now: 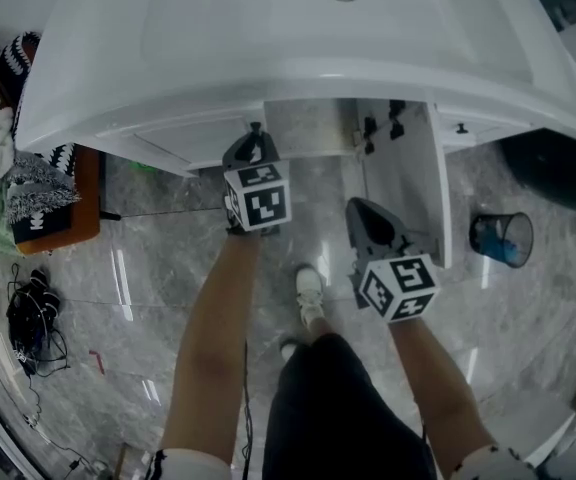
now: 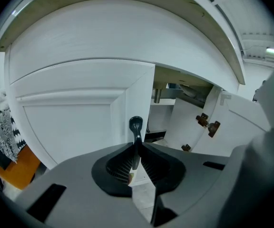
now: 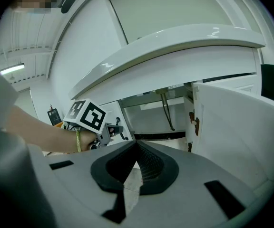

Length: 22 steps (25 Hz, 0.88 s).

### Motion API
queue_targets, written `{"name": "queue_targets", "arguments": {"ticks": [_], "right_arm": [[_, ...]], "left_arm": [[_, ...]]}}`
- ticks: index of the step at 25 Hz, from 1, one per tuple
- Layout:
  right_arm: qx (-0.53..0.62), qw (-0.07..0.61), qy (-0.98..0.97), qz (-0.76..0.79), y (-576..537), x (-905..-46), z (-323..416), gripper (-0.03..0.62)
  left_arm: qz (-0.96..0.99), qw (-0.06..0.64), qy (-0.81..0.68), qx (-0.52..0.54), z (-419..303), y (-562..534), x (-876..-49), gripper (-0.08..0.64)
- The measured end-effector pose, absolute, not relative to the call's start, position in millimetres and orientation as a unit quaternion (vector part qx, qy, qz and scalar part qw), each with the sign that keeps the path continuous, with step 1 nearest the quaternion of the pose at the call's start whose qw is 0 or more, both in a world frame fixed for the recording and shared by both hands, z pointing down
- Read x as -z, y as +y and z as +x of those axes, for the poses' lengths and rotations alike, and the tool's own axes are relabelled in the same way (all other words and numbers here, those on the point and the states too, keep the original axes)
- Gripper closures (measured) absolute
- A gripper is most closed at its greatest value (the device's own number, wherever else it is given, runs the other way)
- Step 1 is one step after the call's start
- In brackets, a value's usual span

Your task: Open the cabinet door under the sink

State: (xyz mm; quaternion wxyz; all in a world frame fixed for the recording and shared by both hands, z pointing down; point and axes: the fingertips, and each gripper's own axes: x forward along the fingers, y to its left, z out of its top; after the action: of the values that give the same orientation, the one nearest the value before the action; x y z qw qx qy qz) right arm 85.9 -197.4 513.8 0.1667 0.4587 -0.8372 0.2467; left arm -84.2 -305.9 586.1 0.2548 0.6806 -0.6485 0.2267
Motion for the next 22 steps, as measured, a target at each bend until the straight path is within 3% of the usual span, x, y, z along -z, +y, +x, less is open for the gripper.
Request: {"name": "queue_targets", "arguments": {"ticks": [22], "right_arm": [[-0.239,0.165,-0.847,0.445,-182,-506,74,0.583]], "left_arm": [[0.673,0.271,-0.656,-0.208,-86,-266,-582,0.508]]}}
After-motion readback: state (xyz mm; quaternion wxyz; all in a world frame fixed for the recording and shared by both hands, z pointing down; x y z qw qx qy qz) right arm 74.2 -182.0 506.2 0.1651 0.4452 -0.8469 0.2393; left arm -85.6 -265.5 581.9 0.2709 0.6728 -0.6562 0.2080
